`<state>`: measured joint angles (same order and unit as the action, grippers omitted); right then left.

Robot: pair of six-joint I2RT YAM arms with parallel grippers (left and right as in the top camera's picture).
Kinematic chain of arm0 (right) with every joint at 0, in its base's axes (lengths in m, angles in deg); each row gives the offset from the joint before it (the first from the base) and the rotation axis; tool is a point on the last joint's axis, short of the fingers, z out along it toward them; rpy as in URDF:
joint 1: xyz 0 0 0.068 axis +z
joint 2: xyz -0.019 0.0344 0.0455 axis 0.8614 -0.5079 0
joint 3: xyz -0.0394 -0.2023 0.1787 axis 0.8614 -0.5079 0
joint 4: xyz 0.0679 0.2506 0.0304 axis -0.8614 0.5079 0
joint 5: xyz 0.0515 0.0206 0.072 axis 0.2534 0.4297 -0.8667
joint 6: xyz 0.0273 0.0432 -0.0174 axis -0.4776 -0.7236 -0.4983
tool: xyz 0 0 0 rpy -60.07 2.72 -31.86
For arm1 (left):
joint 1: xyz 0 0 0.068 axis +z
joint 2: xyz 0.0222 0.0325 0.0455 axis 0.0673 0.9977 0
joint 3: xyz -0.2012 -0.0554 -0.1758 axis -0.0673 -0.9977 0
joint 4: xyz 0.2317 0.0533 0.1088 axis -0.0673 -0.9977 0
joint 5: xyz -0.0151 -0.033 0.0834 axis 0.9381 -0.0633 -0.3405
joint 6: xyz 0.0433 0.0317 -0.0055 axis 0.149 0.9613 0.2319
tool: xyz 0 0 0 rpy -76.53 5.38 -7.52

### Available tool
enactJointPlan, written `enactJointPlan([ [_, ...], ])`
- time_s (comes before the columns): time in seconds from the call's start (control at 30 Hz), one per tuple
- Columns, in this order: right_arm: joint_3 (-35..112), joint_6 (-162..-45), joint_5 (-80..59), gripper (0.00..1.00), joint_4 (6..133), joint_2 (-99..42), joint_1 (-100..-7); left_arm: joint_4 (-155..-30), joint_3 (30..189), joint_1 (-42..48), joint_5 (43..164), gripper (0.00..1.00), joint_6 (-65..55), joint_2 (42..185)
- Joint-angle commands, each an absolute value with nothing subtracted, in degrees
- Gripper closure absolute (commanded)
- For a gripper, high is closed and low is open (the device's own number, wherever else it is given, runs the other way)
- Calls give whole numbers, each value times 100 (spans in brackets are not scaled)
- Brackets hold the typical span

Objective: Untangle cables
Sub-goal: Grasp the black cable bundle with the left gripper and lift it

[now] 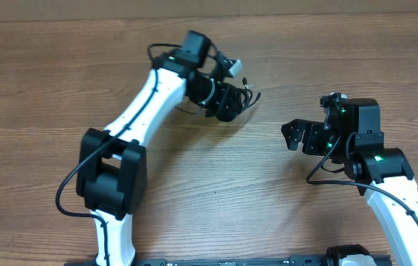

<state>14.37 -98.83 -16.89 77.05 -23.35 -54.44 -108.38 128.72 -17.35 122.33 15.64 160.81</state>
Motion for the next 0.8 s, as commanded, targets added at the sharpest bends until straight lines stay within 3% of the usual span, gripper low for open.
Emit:
enactJointPlan([
  [0.0, 1607, -10088, -1968, 0, 7618, -2301, -5402, -10840, 12999, -1399, 13862, 96, 1752, 15969],
  [0.27, 1605, -10375, -3328, 0, 6914, -2342, -5402, -10851, 12999, -1276, 14673, 96, 1711, 15969],
  [0.77, 1605, -10375, -3566, 0, 6872, -2569, -5402, -10773, 12997, -1449, 15532, 96, 1571, 15969],
])
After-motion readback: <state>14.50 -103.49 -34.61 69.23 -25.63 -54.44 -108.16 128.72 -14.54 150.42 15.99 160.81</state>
